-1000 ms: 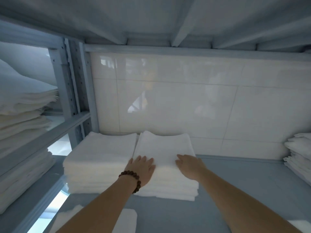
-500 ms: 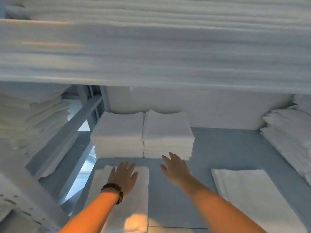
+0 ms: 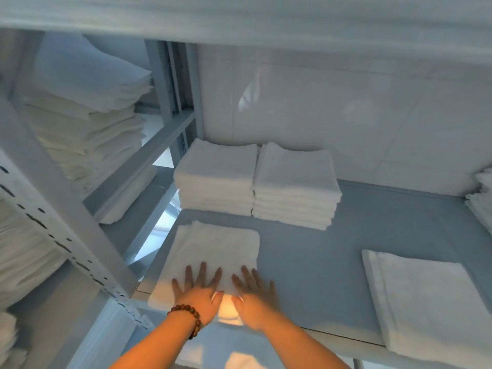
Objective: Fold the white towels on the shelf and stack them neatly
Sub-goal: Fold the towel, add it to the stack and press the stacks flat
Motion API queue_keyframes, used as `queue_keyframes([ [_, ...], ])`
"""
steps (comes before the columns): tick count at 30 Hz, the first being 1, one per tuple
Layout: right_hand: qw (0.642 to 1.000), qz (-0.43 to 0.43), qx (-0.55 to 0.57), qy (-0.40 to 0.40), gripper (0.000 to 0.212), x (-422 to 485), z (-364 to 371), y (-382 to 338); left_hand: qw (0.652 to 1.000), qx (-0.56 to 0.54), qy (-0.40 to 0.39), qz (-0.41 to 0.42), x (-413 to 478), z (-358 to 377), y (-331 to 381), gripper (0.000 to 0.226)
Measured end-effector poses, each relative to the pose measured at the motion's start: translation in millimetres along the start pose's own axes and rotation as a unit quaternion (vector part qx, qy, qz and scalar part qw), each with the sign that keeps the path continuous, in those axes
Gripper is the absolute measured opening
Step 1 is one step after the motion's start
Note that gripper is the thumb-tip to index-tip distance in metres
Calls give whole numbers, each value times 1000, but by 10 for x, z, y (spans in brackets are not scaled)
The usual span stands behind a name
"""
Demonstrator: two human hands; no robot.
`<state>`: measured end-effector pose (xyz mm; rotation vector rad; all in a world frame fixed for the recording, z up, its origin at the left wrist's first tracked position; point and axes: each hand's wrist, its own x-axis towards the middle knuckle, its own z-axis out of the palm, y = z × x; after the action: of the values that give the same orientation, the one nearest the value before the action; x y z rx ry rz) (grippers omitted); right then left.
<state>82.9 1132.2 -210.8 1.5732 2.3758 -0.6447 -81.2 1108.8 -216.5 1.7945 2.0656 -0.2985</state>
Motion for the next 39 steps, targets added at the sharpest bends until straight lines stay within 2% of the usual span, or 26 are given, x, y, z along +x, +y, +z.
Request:
queue_keyframes([
  [6,1000,8,-21,-3,53,-144,-3,302,1000,14,-4,0,-165,78,379,57],
  [11,1000,20,-15,1,53,-328,47,503,999,10,-25,31,-240,75,567,60],
  [14,1000,22,-1,11,55,-311,24,479,998,-51,8,25,-177,-94,413,65],
  [17,997,48,44,39,61,-229,-49,449,993,-97,55,-32,-31,-276,66,66],
  [20,992,77,84,61,63,-142,-101,435,984,-162,39,-68,123,-300,-204,64],
  [27,981,130,124,69,62,-6,-51,323,974,-216,25,-56,251,-178,-227,59],
  [33,968,188,141,93,65,61,-36,256,953,-298,17,-47,305,-197,-321,57],
  [39,957,187,201,91,72,65,-38,296,932,-362,13,-25,333,-239,-398,55],
])
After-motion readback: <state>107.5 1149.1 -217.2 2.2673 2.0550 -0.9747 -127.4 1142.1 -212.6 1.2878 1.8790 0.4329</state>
